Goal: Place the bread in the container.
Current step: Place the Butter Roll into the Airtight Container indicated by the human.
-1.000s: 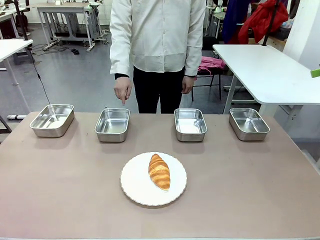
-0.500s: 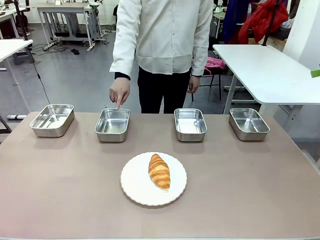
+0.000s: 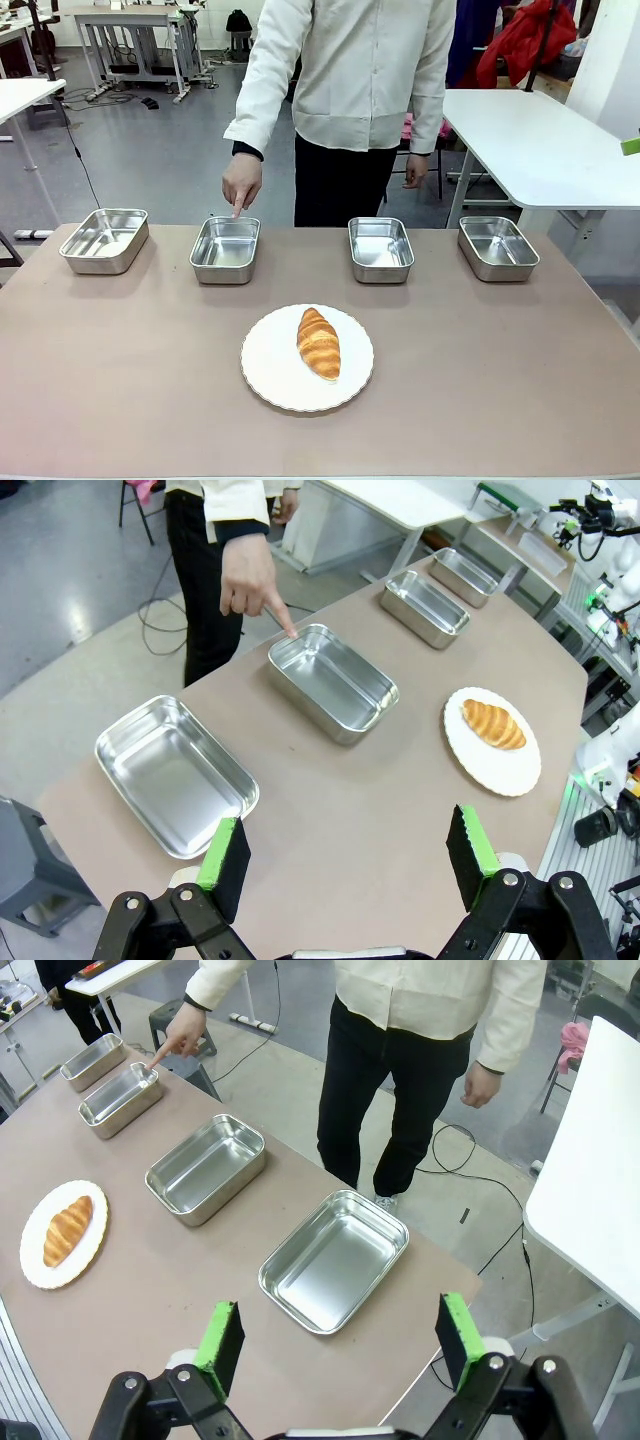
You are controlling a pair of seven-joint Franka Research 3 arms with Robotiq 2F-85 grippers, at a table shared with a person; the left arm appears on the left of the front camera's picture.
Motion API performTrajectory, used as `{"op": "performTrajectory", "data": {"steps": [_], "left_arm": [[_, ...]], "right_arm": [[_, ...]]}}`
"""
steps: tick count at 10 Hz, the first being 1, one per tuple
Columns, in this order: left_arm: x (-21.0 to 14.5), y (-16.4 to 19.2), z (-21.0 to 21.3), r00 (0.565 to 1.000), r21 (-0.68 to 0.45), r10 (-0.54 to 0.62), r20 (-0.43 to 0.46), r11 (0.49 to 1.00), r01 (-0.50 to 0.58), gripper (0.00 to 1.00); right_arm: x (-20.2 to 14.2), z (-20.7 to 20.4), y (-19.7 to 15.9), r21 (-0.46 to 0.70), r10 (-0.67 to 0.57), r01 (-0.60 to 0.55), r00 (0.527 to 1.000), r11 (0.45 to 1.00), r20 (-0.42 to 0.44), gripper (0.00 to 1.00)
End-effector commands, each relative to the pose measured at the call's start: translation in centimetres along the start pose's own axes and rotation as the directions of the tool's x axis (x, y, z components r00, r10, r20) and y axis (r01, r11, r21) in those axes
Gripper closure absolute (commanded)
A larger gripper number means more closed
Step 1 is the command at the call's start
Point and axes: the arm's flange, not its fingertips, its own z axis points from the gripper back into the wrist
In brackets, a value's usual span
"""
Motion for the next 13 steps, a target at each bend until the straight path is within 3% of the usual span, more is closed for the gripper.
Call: {"op": "performTrajectory", "data": {"steps": [1, 8, 11, 13], "left_arm": [[-0.2, 0.0, 0.2, 1.0, -0.01, -0.012, 0.008, 1.0, 0.012, 0.0], [0.0, 0.0, 0.0, 1.0, 0.0, 0.0, 0.0, 1.0, 0.0, 0.0], [3.5, -5.2, -3.5, 0.994, 0.079, 0.098, -0.055, 0.993, -0.094, 0.0], [5.6, -8.4, -7.8, 0.961, 0.212, 0.264, -0.079, 0.947, -0.243, 0.0]], "right_arm": [[0.1, -0.1, 0.0, 0.004, 0.002, -0.002, 1.0, 1.0, 0.006, 0.0], [0.1, -0.1, 0.0, 0.004, 0.002, -0.002, 1.0, 1.0, 0.006, 0.0], [0.1, -0.1, 0.0, 0.004, 0.002, -0.002, 1.0, 1.0, 0.006, 0.0], [0.1, -0.1, 0.0, 0.004, 0.002, -0.002, 1.0, 1.0, 0.006, 0.0]]}}
